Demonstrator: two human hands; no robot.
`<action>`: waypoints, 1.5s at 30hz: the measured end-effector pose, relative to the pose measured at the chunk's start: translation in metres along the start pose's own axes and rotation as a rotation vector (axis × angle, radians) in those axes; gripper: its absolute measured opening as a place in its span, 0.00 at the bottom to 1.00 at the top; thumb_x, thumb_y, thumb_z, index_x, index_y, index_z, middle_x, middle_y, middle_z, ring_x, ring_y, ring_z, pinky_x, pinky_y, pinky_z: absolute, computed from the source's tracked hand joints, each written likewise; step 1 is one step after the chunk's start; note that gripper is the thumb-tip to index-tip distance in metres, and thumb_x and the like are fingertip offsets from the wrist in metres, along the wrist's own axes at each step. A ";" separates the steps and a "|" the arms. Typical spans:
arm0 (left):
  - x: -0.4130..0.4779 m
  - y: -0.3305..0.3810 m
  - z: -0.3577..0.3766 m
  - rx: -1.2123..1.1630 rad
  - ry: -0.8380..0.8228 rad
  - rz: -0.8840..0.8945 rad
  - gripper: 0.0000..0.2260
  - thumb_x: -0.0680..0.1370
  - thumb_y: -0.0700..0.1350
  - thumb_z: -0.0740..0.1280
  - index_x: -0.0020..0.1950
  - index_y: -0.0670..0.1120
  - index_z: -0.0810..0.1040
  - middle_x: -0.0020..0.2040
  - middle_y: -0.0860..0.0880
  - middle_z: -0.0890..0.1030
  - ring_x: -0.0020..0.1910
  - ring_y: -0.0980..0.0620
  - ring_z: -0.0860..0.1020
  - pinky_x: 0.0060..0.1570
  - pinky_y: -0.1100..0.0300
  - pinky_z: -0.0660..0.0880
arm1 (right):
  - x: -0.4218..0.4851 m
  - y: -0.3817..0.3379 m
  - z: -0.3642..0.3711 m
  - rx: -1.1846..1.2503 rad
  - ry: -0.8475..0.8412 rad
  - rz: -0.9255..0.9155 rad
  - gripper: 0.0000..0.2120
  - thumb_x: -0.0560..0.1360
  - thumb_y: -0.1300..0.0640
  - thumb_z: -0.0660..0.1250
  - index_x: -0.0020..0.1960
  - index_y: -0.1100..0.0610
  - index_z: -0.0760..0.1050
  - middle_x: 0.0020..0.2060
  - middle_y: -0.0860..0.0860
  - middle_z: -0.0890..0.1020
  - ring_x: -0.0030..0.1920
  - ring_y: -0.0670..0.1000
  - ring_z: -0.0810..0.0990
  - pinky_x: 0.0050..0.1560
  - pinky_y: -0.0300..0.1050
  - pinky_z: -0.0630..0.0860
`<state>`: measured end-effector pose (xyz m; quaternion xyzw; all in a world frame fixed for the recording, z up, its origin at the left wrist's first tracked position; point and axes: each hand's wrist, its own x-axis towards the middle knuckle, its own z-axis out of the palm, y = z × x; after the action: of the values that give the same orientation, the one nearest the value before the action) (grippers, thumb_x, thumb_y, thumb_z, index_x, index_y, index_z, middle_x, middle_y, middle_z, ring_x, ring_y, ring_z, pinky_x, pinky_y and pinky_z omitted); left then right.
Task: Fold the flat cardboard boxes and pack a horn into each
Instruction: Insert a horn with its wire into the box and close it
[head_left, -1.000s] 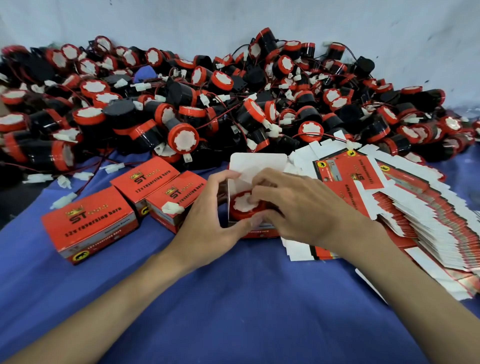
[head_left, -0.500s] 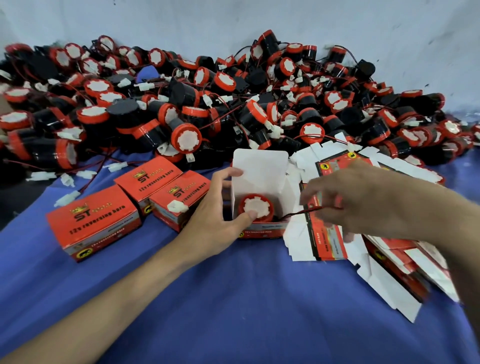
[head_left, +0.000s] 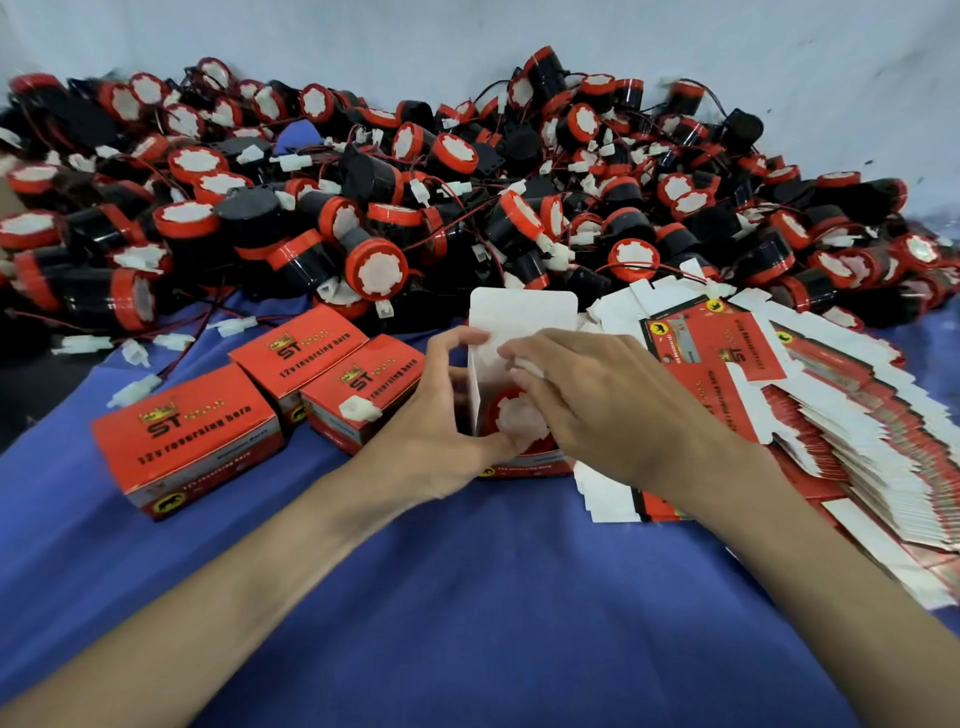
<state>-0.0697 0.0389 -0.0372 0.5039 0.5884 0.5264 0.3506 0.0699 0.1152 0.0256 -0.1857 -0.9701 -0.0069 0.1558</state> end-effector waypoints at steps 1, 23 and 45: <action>-0.001 0.000 0.001 0.012 0.005 0.016 0.34 0.68 0.40 0.77 0.59 0.64 0.59 0.54 0.50 0.75 0.48 0.61 0.79 0.44 0.73 0.73 | 0.000 -0.001 0.001 -0.013 -0.009 -0.028 0.13 0.81 0.58 0.57 0.61 0.61 0.75 0.50 0.55 0.80 0.44 0.61 0.79 0.42 0.55 0.73; -0.005 -0.011 0.003 0.029 0.039 0.152 0.34 0.61 0.51 0.76 0.57 0.67 0.60 0.53 0.50 0.76 0.47 0.61 0.80 0.50 0.66 0.75 | 0.002 -0.009 0.017 0.114 -0.073 -0.026 0.17 0.75 0.52 0.53 0.56 0.58 0.74 0.43 0.53 0.82 0.50 0.54 0.75 0.47 0.44 0.60; 0.001 -0.028 -0.009 -0.105 -0.126 0.183 0.29 0.69 0.44 0.72 0.61 0.66 0.63 0.49 0.58 0.80 0.49 0.60 0.80 0.49 0.63 0.76 | -0.003 -0.006 0.016 0.193 0.050 -0.048 0.05 0.75 0.56 0.67 0.42 0.57 0.79 0.38 0.49 0.82 0.42 0.51 0.76 0.46 0.45 0.65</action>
<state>-0.0845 0.0395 -0.0628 0.5684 0.4885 0.5534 0.3634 0.0656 0.1092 0.0095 -0.1464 -0.9663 0.0783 0.1967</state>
